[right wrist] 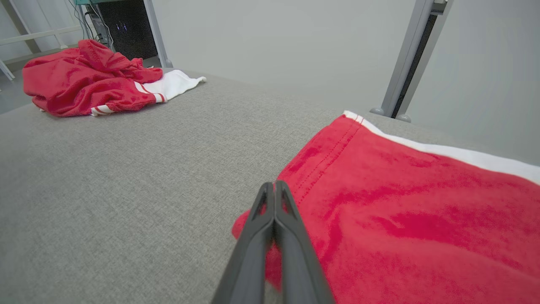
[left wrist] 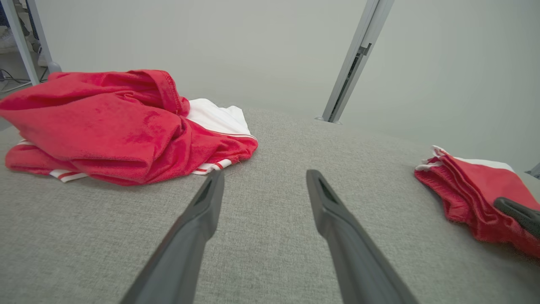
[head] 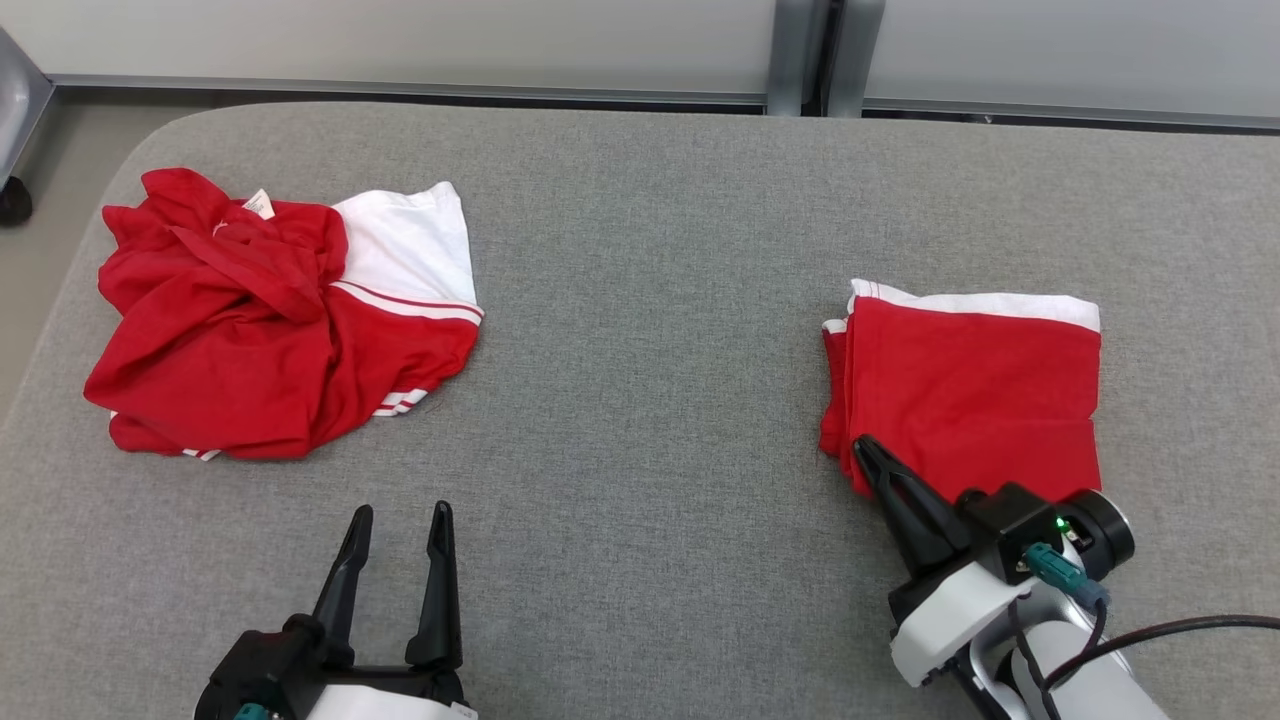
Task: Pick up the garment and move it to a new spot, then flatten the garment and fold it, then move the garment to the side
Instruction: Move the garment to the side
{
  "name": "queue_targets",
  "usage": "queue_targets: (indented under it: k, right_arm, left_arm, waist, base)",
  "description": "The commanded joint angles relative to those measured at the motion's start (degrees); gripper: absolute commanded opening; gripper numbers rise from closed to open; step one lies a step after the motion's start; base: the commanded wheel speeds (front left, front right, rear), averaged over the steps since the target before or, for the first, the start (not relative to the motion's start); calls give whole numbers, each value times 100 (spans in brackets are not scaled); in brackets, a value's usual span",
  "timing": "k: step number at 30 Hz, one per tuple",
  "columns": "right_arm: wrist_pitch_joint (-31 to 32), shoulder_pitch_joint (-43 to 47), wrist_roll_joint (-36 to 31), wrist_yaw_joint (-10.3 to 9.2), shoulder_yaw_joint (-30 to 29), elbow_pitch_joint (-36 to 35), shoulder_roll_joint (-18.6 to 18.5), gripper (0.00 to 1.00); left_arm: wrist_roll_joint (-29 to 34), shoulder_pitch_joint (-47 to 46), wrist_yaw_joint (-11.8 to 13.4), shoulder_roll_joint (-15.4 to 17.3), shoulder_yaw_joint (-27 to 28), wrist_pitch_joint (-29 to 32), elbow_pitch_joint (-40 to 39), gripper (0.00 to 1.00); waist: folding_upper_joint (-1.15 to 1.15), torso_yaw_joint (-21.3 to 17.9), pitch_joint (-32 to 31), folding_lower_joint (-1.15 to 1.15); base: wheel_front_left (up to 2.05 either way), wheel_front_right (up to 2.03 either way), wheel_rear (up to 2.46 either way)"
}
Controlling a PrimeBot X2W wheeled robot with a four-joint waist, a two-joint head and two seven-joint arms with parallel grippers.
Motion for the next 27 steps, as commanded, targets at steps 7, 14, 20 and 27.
queue_targets:
  k: [7, 14, 20, 27]
  right_arm:
    - [-25, 105, -21, 1, 196, 317, 101, 0]
    - [-25, 352, 202, 1, 316, -124, 11, 0]
    - [-25, 1086, 200, 1, -377, -1016, -169, 97]
    - [-25, 1999, 138, 1, -1476, -1621, -273, 100]
  left_arm:
    - [46, 65, -15, 22, 16, -9, 37, 100]
    - [11, 285, 5, 21, 235, -9, 64, 100]
    - [106, 584, -33, 21, 521, -9, 34, 100]
    - [291, 1004, -83, 20, 815, -9, 65, 100]
  waist:
    - [0, -51, -51, 0]
    - [0, -261, -428, 0]
    - [0, -502, -920, 0]
    - [0, -659, -1373, 0]
  base:
    - [0, 0, 0]
    - [0, 0, 0]
    - [0, 0, 0]
    - [0, 0, 0]
